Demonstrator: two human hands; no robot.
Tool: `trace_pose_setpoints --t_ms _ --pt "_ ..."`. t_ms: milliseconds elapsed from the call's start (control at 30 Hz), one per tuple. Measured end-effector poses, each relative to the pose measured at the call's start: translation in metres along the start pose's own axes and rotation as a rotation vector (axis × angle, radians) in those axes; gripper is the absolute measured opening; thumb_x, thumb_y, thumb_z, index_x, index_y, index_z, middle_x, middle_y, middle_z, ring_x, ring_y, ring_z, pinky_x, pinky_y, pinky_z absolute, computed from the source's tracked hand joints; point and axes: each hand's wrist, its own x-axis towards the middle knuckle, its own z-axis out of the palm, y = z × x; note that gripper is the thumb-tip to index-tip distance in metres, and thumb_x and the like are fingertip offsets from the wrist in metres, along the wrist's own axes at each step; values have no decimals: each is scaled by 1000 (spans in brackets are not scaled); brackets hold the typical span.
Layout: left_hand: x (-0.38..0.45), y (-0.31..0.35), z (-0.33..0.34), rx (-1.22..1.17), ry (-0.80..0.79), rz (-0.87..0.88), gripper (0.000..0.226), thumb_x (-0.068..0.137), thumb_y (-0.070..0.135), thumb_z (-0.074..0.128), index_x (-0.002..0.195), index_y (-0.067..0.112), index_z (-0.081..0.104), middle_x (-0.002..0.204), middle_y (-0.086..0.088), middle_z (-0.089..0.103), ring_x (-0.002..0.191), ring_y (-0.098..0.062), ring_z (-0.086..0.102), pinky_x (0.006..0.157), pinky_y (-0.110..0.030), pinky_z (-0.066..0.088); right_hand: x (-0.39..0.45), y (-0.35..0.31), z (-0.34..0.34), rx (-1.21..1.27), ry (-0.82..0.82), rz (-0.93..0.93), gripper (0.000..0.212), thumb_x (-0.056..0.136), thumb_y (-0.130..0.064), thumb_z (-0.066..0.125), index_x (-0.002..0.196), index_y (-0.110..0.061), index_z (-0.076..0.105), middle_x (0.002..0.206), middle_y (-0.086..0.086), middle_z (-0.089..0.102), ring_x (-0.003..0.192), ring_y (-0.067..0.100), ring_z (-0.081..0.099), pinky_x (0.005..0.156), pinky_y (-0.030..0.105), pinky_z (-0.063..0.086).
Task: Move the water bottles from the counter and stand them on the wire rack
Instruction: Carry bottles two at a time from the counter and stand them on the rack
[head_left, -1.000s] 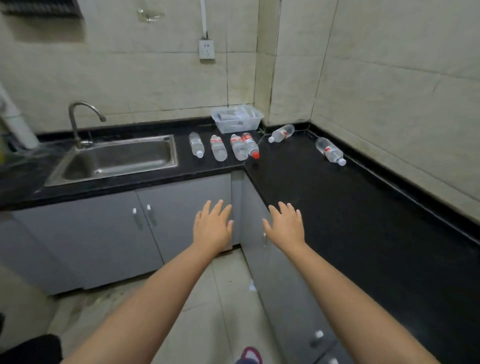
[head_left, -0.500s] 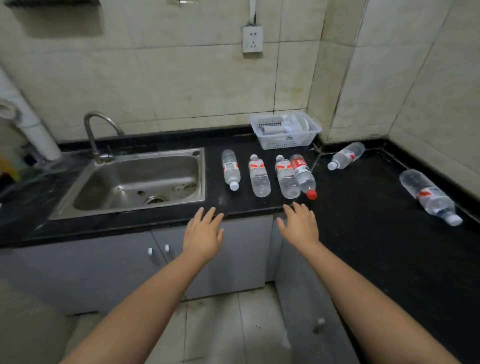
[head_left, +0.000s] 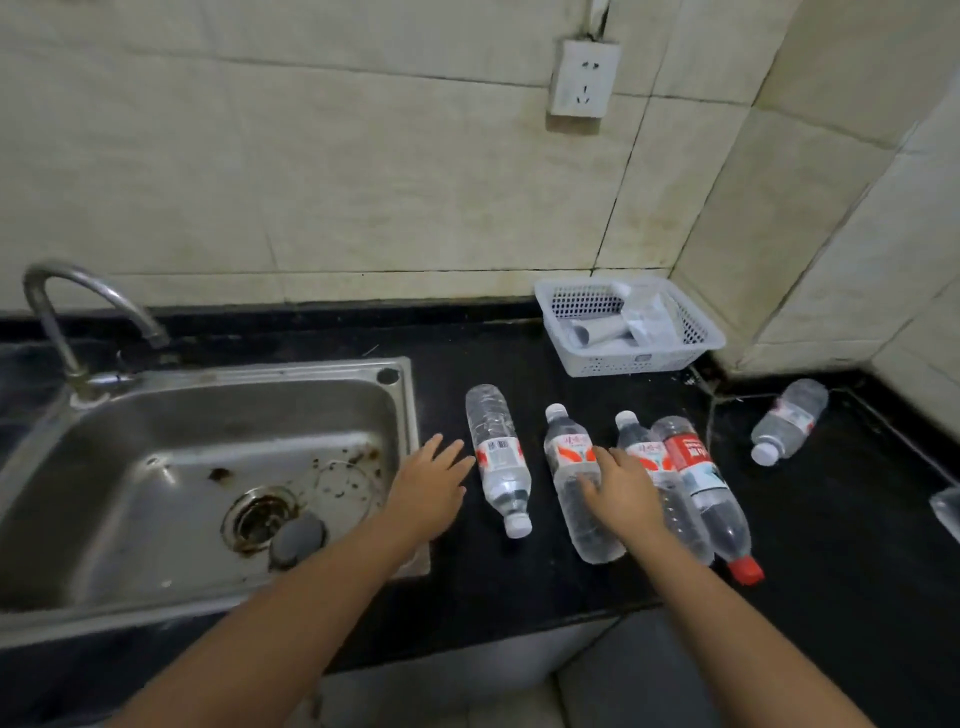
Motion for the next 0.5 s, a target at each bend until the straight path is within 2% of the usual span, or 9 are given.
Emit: trace_pose_setpoints --t_ms 100,267,400,500 --pt "40 -11 9 12 -52 105 51 94 27 36 142 24 19 155 1 16 143 -23 6 116 -41 15 28 -9 16 25 -64 44 51 89 -26 46 134 -7 34 134 17 42 123 31 39 102 38 33" --pt "67 -20 29 -15 -118 160 57 91 18 39 143 25 16 155 3 13 143 -19 6 115 -40 14 57 -18 36 99 -144 148 65 87 -36 51 140 -13 20 141 17 28 123 35 38 97 41 41" --pt "80 -26 28 31 19 334 62 82 9 53 140 20 30 151 0 28 141 -25 22 113 -42 23 68 -7 41 91 -156 134 70 87 -37 51 142 -14 13 140 17 28 121 33 40 96 39 42" --pt "98 -23 28 66 -97 417 61 89 10 37 144 21 12 155 4 9 144 -16 1 117 -34 1 75 5 39 140 -161 107 65 90 -31 46 142 -8 13 140 19 30 126 32 35 104 37 32"
